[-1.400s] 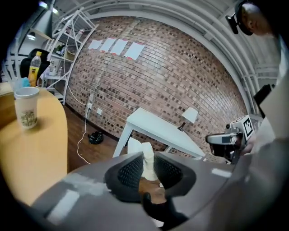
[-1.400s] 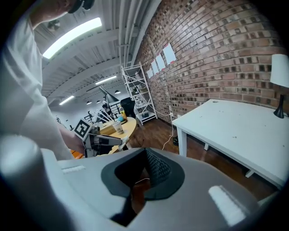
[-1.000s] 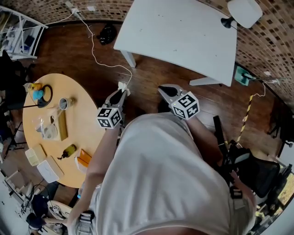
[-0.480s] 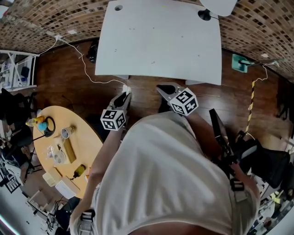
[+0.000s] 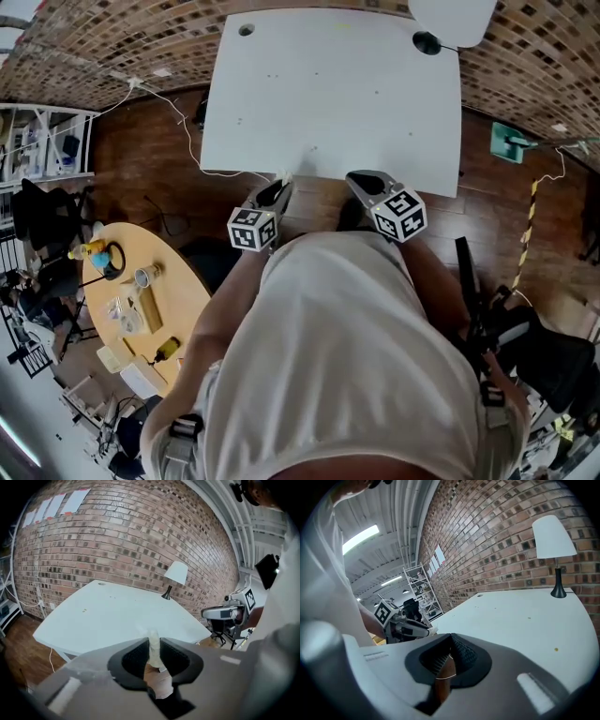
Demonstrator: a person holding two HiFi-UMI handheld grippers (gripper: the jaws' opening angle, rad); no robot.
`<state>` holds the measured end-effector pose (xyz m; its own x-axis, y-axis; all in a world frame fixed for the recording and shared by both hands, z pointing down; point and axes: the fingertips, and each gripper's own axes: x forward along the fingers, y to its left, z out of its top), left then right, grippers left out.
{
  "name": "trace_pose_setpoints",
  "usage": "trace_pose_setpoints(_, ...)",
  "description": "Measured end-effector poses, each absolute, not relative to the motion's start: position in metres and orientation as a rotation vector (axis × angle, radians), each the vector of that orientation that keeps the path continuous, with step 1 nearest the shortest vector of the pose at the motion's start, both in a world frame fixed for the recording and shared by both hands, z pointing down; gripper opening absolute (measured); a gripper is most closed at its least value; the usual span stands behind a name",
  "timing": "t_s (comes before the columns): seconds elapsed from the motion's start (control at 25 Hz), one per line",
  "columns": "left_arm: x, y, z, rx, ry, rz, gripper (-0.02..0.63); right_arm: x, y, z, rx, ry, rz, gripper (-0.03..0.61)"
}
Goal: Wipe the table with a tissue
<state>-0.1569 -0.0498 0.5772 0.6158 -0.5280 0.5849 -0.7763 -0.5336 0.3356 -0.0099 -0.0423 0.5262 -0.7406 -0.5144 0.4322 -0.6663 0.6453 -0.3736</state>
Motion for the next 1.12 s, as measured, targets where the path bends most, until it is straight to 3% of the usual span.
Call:
trace_pose_setpoints(0.52, -0.125, -0.085, 0.588, 2.289, -1.016, 0.7, 0.078, 0.025, -0.055, 0.529, 1.016, -2.566, 0.783, 0.008)
trace_pose_setpoints(1.12, -0.118, -0.149, 0.635, 2.292, -0.983, 1.083, 0.071, 0.058, -0.036, 0.527, 1.343, -2.437, 0.902, 0.008)
